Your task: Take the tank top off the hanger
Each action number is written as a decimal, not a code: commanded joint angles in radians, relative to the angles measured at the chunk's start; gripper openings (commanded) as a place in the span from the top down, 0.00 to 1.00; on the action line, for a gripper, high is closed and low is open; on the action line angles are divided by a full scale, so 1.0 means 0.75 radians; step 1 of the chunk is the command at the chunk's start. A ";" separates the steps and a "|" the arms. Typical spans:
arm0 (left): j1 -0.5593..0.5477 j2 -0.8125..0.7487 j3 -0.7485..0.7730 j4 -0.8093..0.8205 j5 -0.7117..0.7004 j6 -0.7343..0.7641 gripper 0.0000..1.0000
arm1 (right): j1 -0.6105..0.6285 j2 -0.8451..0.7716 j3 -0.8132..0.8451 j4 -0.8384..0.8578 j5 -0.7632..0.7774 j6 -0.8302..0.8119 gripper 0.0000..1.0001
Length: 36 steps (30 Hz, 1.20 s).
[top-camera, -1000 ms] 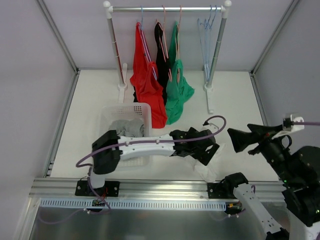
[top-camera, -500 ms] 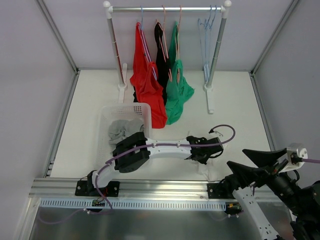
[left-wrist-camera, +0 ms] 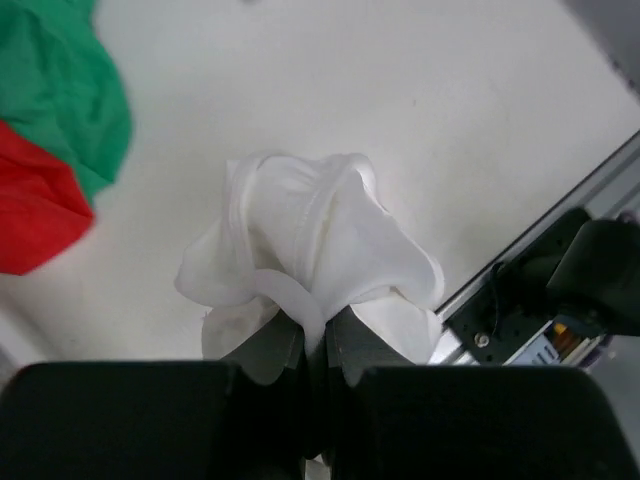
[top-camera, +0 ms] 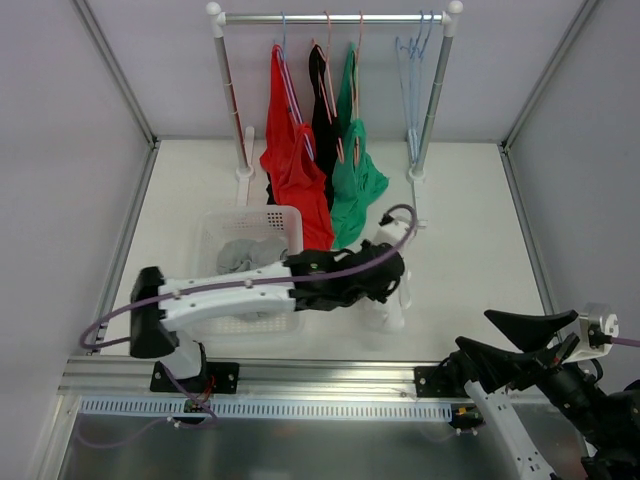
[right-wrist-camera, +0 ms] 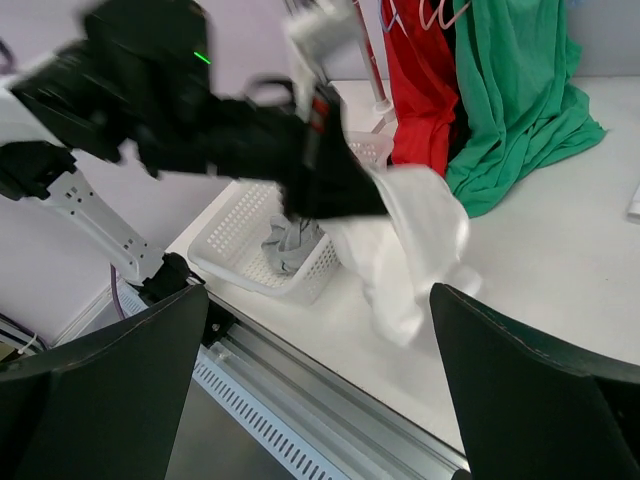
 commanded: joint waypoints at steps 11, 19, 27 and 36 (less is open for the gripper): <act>0.184 -0.529 0.141 -0.559 -0.441 -0.056 1.00 | -0.007 0.021 -0.021 0.021 0.009 0.008 0.00; 0.595 -0.717 -0.037 -0.580 -0.267 -0.077 1.00 | -0.005 0.033 -0.027 0.039 0.016 0.012 0.01; 0.964 -0.615 -0.145 -0.543 -0.056 -0.105 1.00 | -0.005 0.039 -0.084 0.105 -0.013 0.041 0.00; 1.197 -0.403 -0.280 -0.455 0.030 -0.158 0.73 | -0.005 0.101 -0.168 0.213 -0.087 0.061 0.01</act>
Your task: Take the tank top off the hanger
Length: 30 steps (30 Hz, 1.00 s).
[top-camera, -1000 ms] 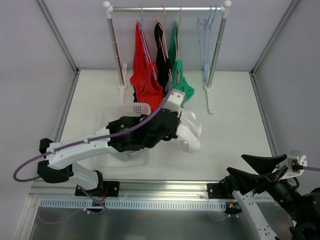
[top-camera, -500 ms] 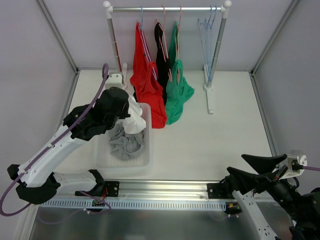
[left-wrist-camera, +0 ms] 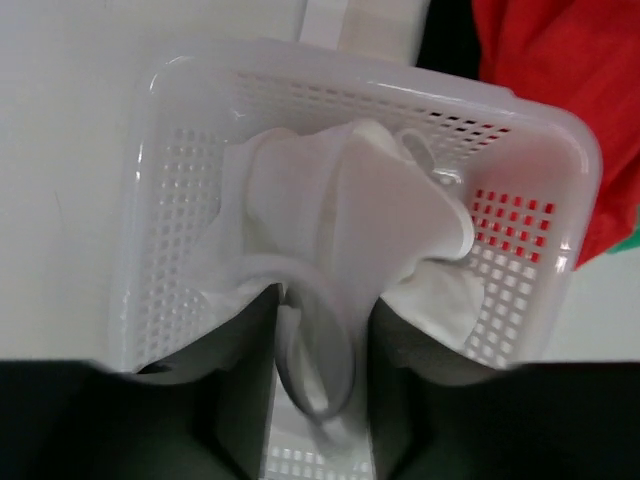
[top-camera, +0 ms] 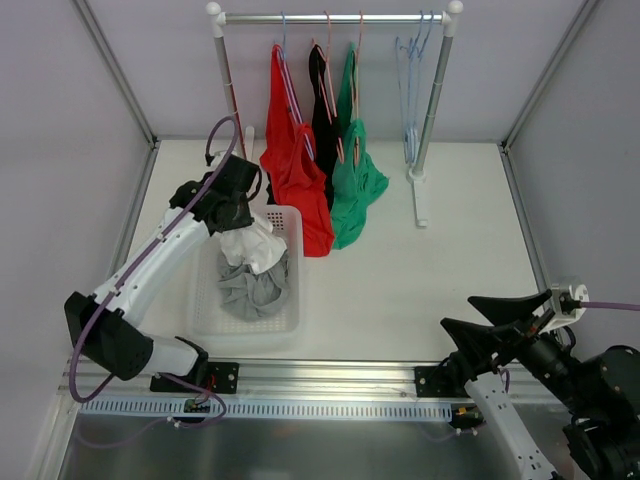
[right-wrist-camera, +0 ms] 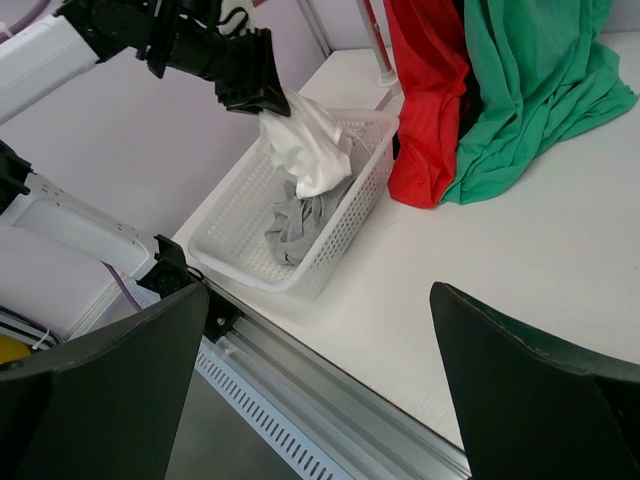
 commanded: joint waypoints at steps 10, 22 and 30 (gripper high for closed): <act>0.064 -0.181 0.070 -0.014 0.112 -0.006 0.01 | -0.007 0.426 -0.011 0.404 -0.223 0.085 0.01; 0.064 -0.752 -0.084 -0.039 0.517 0.297 0.01 | 0.163 1.228 0.570 0.362 0.244 -0.120 0.01; 0.066 -1.026 -0.430 -0.011 0.325 0.289 0.01 | 0.216 1.880 1.199 0.315 0.547 -0.277 0.25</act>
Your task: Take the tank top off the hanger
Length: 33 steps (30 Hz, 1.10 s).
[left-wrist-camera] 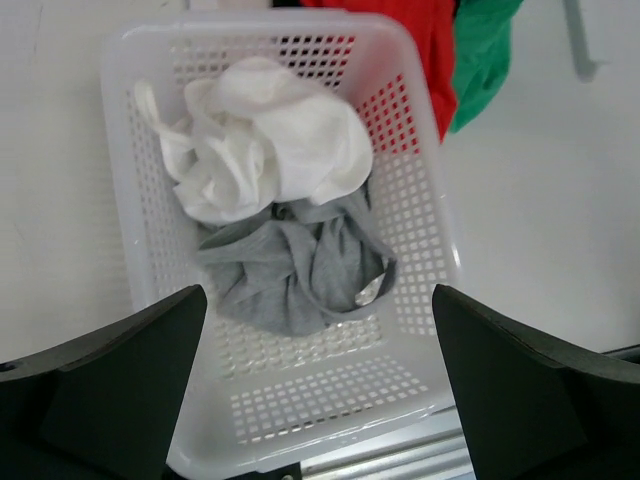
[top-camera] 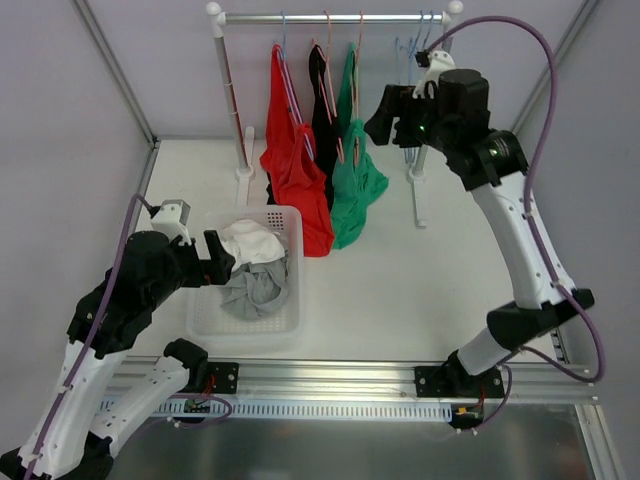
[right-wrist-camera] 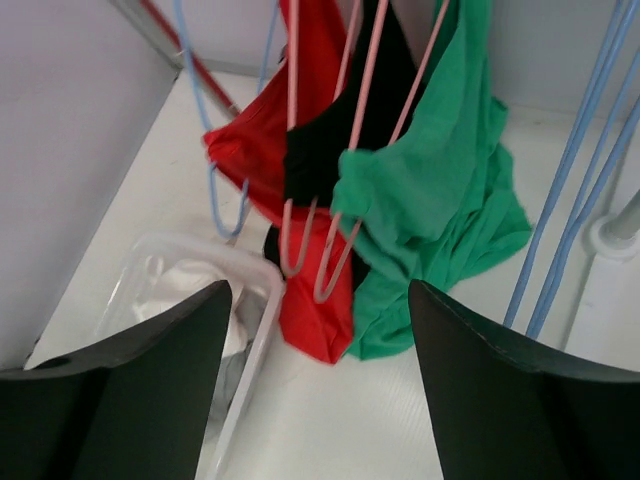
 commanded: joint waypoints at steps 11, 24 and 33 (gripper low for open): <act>0.000 -0.252 -0.342 0.153 -0.204 -0.014 0.01 | 0.034 0.573 0.581 0.074 0.286 -0.158 0.47; 0.000 -0.203 -0.365 0.165 -0.122 -0.002 0.01 | 0.059 0.726 0.593 0.246 0.451 -0.211 0.67; 0.000 -0.230 -0.373 0.171 -0.104 0.002 0.01 | 0.059 0.753 0.593 0.313 0.484 -0.203 0.90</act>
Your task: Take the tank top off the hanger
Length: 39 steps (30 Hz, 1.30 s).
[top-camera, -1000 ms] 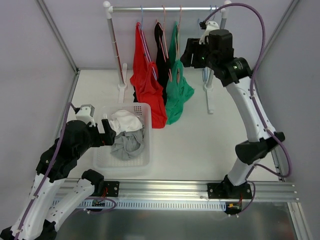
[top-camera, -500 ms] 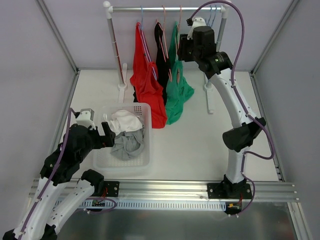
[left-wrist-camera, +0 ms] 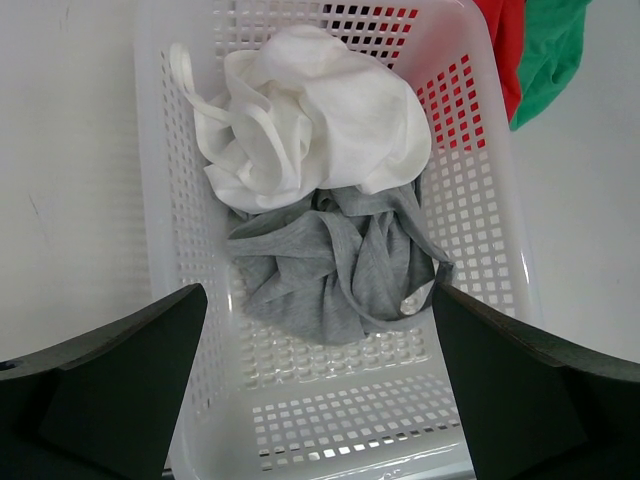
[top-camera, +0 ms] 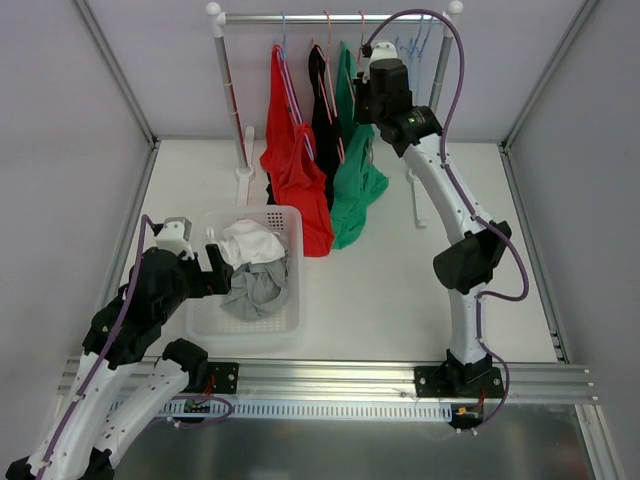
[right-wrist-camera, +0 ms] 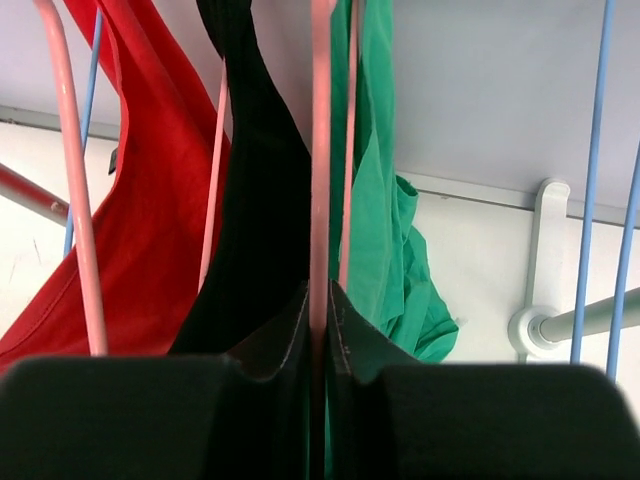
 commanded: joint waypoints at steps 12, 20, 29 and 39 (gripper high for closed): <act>-0.004 0.001 -0.012 0.056 0.056 0.014 0.01 | 0.011 -0.136 0.034 0.201 0.017 0.003 1.00; -0.008 0.009 -0.012 0.058 0.058 0.016 0.01 | 0.009 -0.269 -0.011 0.248 -0.004 0.003 1.00; -0.008 -0.005 -0.010 0.060 0.060 0.020 0.01 | 0.009 -0.635 -0.401 0.240 -0.014 -0.001 1.00; -0.008 0.015 0.009 0.113 0.203 0.065 0.01 | 0.009 -1.293 -0.890 0.101 -0.163 0.009 1.00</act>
